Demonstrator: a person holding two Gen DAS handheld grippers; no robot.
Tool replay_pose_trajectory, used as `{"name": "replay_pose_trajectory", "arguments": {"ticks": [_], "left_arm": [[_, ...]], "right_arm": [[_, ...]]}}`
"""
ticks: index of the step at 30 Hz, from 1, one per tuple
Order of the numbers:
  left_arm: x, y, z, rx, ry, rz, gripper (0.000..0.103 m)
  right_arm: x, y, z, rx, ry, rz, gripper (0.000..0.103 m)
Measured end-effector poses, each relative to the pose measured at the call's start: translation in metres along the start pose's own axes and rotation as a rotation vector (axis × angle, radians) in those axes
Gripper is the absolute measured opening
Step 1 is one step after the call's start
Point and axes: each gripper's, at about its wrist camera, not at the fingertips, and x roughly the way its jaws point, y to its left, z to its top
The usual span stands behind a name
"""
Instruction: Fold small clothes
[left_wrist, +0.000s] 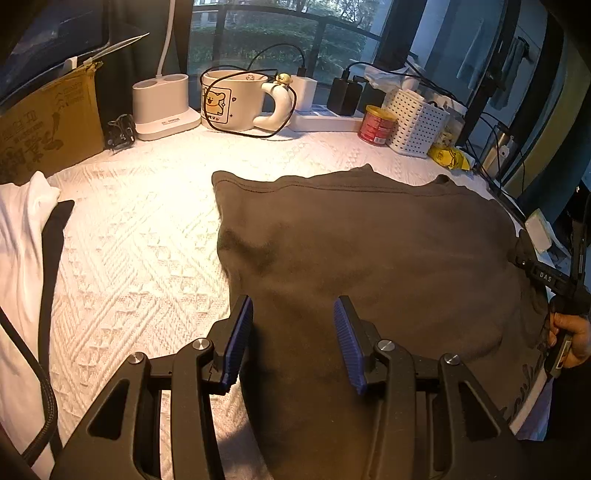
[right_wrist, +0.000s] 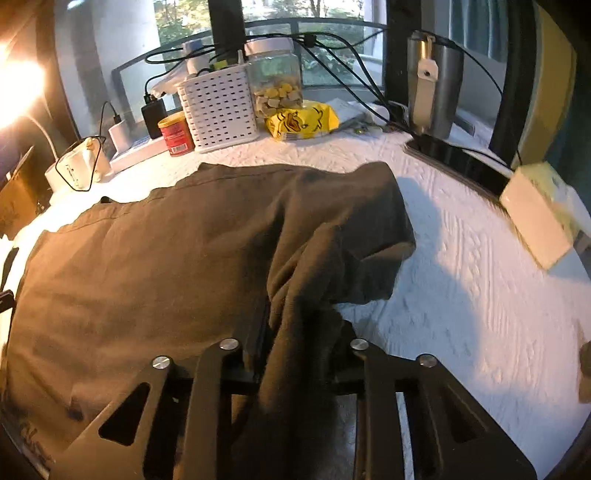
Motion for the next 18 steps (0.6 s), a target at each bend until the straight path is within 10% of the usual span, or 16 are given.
{"name": "replay_pose_trajectory", "arguments": {"ticks": [18], "left_arm": [[-0.025,0.024,-0.006,-0.004,-0.097,-0.063,0.046]], "right_arm": [[-0.073,0.098,0.043,-0.184,-0.184,0.079,0.02]]}}
